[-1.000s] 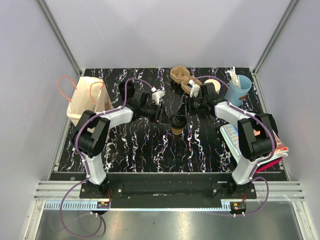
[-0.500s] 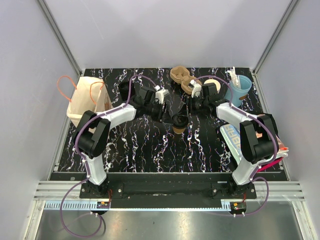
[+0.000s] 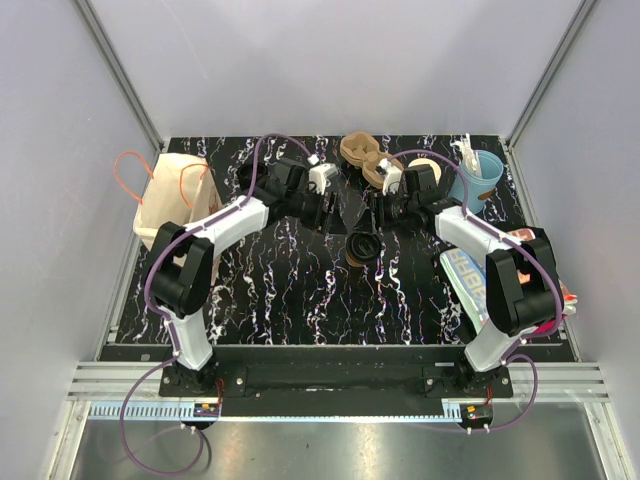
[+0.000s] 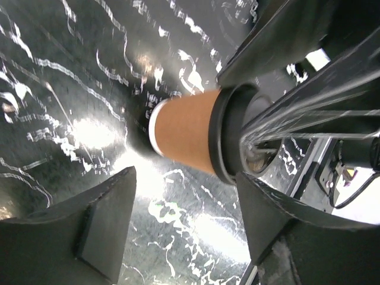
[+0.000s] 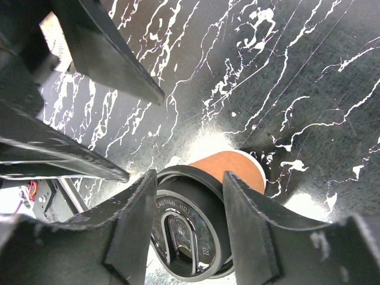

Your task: Pack the takeout coffee

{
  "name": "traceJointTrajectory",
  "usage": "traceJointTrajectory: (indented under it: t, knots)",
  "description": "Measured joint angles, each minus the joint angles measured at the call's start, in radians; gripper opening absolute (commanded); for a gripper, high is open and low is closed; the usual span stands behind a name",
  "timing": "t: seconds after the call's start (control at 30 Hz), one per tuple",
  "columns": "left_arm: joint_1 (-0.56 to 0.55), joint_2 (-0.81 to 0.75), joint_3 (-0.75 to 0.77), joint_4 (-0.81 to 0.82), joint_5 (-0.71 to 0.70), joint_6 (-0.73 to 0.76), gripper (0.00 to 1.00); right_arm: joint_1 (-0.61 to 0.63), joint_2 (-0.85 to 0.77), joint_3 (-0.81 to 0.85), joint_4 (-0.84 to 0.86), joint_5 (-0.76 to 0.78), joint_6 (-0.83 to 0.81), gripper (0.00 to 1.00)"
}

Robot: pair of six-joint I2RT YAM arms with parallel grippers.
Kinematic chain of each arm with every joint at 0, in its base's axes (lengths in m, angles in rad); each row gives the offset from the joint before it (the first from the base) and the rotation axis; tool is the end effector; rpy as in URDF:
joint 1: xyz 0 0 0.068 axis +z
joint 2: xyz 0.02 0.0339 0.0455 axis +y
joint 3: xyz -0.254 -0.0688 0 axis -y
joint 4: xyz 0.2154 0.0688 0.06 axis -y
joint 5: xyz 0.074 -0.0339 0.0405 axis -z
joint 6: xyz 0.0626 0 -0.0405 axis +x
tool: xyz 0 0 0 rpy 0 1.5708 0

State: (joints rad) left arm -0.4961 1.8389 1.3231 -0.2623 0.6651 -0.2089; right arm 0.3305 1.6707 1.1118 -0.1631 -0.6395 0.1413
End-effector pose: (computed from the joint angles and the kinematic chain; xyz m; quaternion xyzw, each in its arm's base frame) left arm 0.3264 -0.2206 0.2179 0.2495 0.8449 -0.4086 0.2385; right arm 0.3218 0.1499 0.2208 -0.2106 0.8490 0.3699 0.3131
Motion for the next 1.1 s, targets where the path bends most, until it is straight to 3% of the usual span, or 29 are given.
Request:
traceJointTrajectory:
  t: [0.37, 0.6, 0.73, 0.8, 1.1]
  knots:
    - [0.0, 0.0, 0.051, -0.008, 0.0, 0.0, 0.75, 0.0, 0.0, 0.001, -0.007, 0.021, -0.02, 0.62]
    - [0.004, 0.0, 0.051, -0.031, 0.002, 0.011, 0.82, -0.006, 0.0, 0.044, -0.023, 0.05, -0.05, 0.79]
    - [0.019, -0.001, 0.068, -0.063, 0.005, 0.036, 0.93, -0.022, -0.023, 0.071, -0.049, 0.067, -0.095, 0.99]
    - [0.03, -0.008, 0.083, -0.086, 0.006, 0.053, 0.99, -0.029, -0.053, 0.084, -0.082, 0.076, -0.143, 1.0]
    - [0.08, -0.177, 0.148, -0.193, 0.003, 0.157, 0.99, -0.037, -0.22, 0.193, -0.323, 0.026, -0.466, 0.98]
